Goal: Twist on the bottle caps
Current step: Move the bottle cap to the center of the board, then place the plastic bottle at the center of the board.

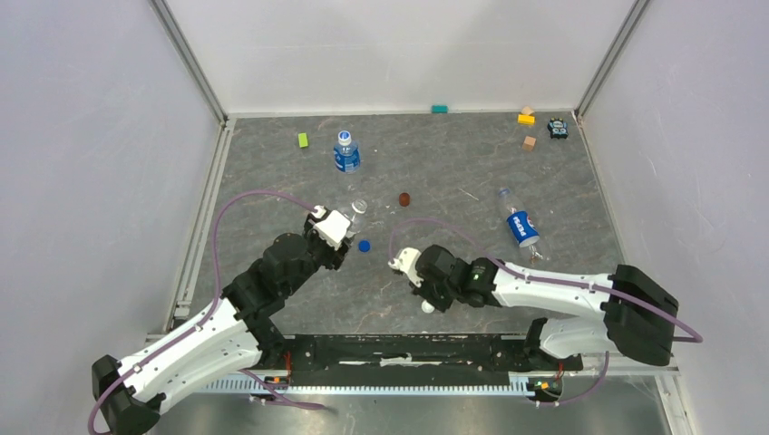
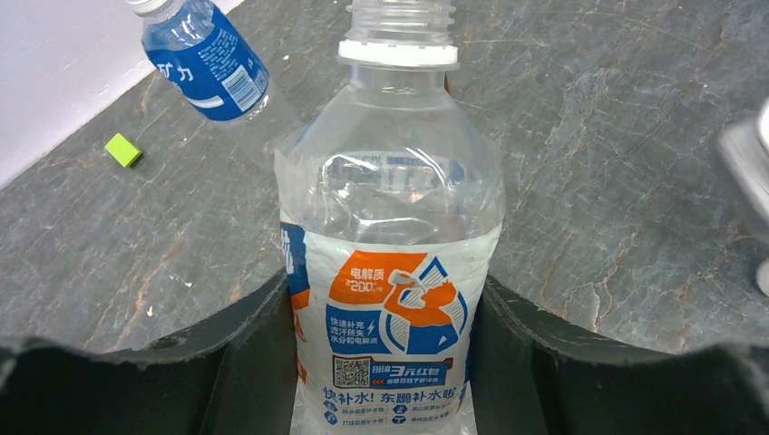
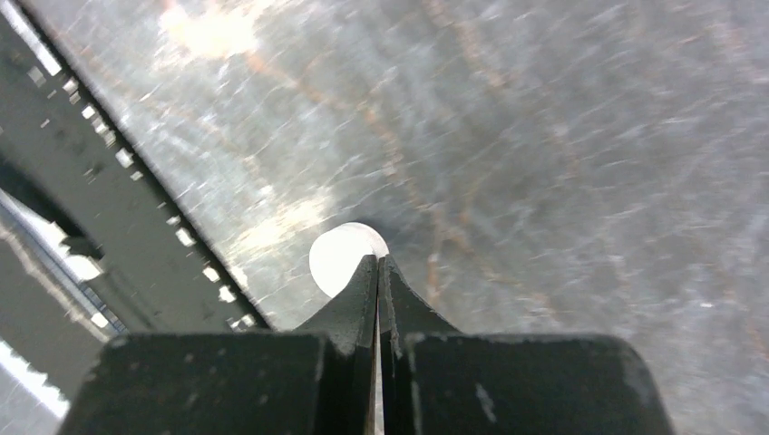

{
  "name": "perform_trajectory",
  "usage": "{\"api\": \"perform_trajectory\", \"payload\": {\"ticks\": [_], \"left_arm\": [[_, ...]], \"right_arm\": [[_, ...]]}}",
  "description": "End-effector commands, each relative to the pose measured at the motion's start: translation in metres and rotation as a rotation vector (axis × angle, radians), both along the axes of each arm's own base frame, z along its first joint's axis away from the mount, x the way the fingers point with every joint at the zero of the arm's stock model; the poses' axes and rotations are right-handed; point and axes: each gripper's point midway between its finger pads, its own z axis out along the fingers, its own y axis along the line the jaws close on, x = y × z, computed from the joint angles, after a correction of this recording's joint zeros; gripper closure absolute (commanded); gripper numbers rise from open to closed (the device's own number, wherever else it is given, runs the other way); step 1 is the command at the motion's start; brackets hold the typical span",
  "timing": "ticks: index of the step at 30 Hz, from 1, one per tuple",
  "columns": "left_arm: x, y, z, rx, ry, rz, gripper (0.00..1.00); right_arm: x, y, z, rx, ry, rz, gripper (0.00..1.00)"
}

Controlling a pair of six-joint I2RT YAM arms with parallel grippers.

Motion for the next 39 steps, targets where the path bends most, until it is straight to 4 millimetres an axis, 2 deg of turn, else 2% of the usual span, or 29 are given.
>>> {"api": "perform_trajectory", "payload": {"ticks": [1,6,9,11,15,17,21,24,29,32,34,39], "left_arm": [[0.001,-0.002,0.006,-0.036,-0.01,0.0,0.77],[0.003,-0.009,0.007,-0.166,0.004,0.029,0.76],[0.005,-0.013,0.019,-0.245,-0.046,0.02,0.76],[0.007,-0.018,0.024,-0.277,-0.082,0.003,0.76],[0.006,-0.032,0.025,-0.276,-0.111,-0.074,0.75],[0.008,-0.038,0.021,-0.278,-0.113,-0.092,0.75],[0.009,-0.048,0.013,-0.255,-0.086,-0.128,0.74],[0.015,-0.038,-0.001,-0.163,0.009,-0.054,0.75],[0.02,0.003,-0.035,0.013,0.226,0.139,0.74],[0.017,0.02,-0.054,0.1,0.339,0.202,0.68],[0.015,0.026,-0.065,0.126,0.409,0.245,0.65],[0.021,0.021,-0.078,0.135,0.506,0.273,0.61]], "right_arm": [[0.046,-0.005,0.016,-0.038,-0.12,-0.044,1.0],[0.071,-0.015,0.015,0.0,-0.112,-0.101,0.99],[0.076,-0.018,0.015,0.029,-0.112,-0.113,0.84],[0.08,-0.015,0.023,0.058,-0.135,-0.115,0.74],[0.085,-0.003,0.057,0.171,-0.194,-0.095,0.48],[0.091,0.002,0.08,0.221,-0.245,-0.092,0.4],[0.1,0.014,0.126,0.365,-0.344,-0.097,0.34],[0.102,0.017,0.14,0.389,-0.363,-0.086,0.34],[0.1,0.005,0.125,0.34,-0.339,-0.117,0.31],[0.098,-0.001,0.117,0.335,-0.32,-0.144,0.3],[0.096,-0.004,0.111,0.328,-0.307,-0.154,0.29],[0.092,-0.007,0.103,0.31,-0.28,-0.152,0.28]]}}
